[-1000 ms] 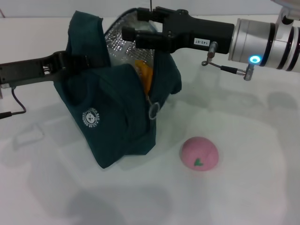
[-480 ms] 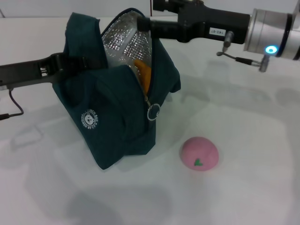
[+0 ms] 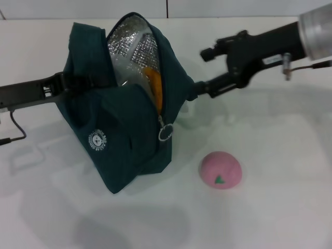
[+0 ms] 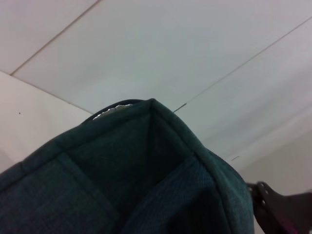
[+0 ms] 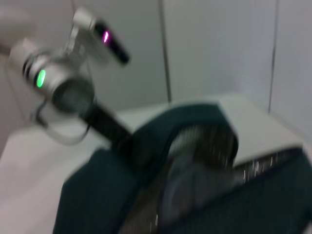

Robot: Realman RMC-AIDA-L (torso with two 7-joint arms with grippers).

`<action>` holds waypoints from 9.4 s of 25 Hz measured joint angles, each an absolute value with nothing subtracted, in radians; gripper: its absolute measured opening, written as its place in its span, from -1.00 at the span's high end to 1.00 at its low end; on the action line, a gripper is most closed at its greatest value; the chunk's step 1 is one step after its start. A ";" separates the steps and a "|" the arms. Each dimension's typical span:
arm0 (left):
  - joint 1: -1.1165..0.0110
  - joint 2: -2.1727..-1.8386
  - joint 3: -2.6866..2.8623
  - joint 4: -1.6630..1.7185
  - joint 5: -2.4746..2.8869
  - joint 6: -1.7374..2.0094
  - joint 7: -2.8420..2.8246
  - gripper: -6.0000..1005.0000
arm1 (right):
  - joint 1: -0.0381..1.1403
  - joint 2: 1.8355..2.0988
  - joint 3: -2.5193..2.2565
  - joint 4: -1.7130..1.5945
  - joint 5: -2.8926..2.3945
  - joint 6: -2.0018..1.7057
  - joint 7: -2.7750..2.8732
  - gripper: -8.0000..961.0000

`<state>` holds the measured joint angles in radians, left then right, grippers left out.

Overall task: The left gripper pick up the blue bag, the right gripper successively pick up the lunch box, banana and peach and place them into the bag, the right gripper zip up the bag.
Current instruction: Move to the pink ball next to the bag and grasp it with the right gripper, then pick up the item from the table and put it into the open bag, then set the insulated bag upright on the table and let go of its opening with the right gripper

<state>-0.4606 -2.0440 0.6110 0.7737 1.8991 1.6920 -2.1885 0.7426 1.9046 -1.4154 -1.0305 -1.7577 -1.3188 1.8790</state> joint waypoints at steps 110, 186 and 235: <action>-0.424 -2.053 0.591 0.769 1.891 1.687 -2.164 0.93 | 0.876 2.025 -1.451 -1.191 -1.896 -1.257 2.046 0.89; -0.436 -2.048 0.586 0.758 1.851 1.680 -2.157 0.93 | 1.008 2.020 -1.351 -0.798 -1.960 -1.026 2.102 -0.37; -0.571 -2.064 0.614 0.613 1.875 1.654 -2.125 0.93 | 0.668 2.019 -1.346 -1.346 -1.911 -1.199 2.148 0.96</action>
<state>-0.5708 -2.0645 0.6135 0.6129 1.8745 1.6541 -2.1246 0.6681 2.0190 -1.3459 -1.3455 -1.9109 -1.1988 2.1477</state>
